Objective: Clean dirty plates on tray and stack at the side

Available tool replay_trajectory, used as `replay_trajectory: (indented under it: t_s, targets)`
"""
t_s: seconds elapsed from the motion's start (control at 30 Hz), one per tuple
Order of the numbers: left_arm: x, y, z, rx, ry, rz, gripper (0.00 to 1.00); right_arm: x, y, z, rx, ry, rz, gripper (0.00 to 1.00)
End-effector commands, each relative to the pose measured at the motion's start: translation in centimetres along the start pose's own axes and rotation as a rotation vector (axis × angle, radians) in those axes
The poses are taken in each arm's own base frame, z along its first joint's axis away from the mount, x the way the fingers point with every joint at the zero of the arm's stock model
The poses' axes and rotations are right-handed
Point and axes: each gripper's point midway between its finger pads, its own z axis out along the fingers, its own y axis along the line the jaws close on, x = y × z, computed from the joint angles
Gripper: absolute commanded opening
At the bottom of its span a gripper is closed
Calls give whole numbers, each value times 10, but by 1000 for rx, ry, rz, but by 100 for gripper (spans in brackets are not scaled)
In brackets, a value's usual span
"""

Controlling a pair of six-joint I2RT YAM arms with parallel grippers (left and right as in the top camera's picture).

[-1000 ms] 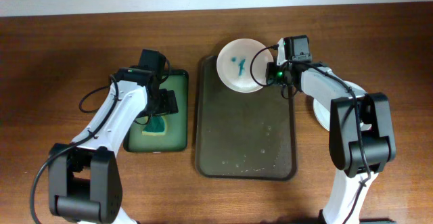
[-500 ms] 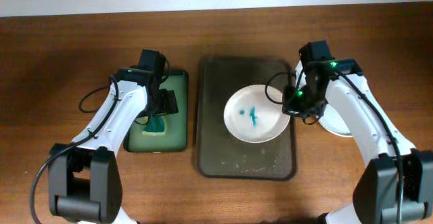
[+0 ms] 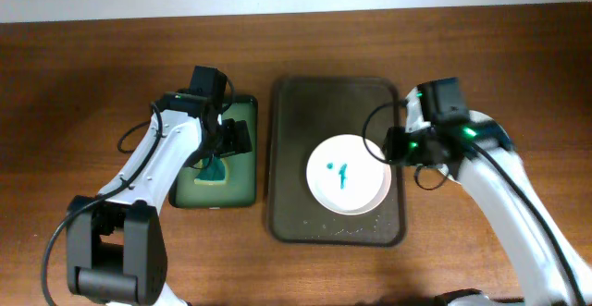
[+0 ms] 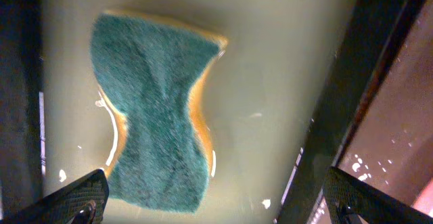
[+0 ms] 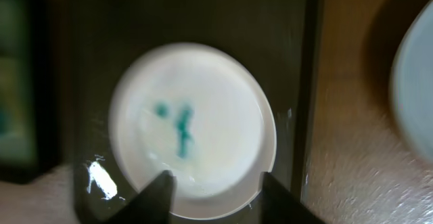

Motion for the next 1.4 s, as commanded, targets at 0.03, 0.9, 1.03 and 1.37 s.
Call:
replay_trajectory:
  t_s: [0.03, 0.9, 1.03, 1.37]
  targets:
    - [-12, 17, -2, -91, -64, -18, 100, -8, 13, -49, -26, -141, -78, 50]
    - [-23, 18, -13, -102, 15, 138, 0, 23, -26, 8, 143, 111, 35, 50]
    - [-20, 13, -13, -71, 30, 180, 0, 26, -28, 15, 147, 139, 38, 49]
    - [-19, -4, -36, 24, -6, 253, 0, 27, -28, 15, 148, 144, 39, 42]
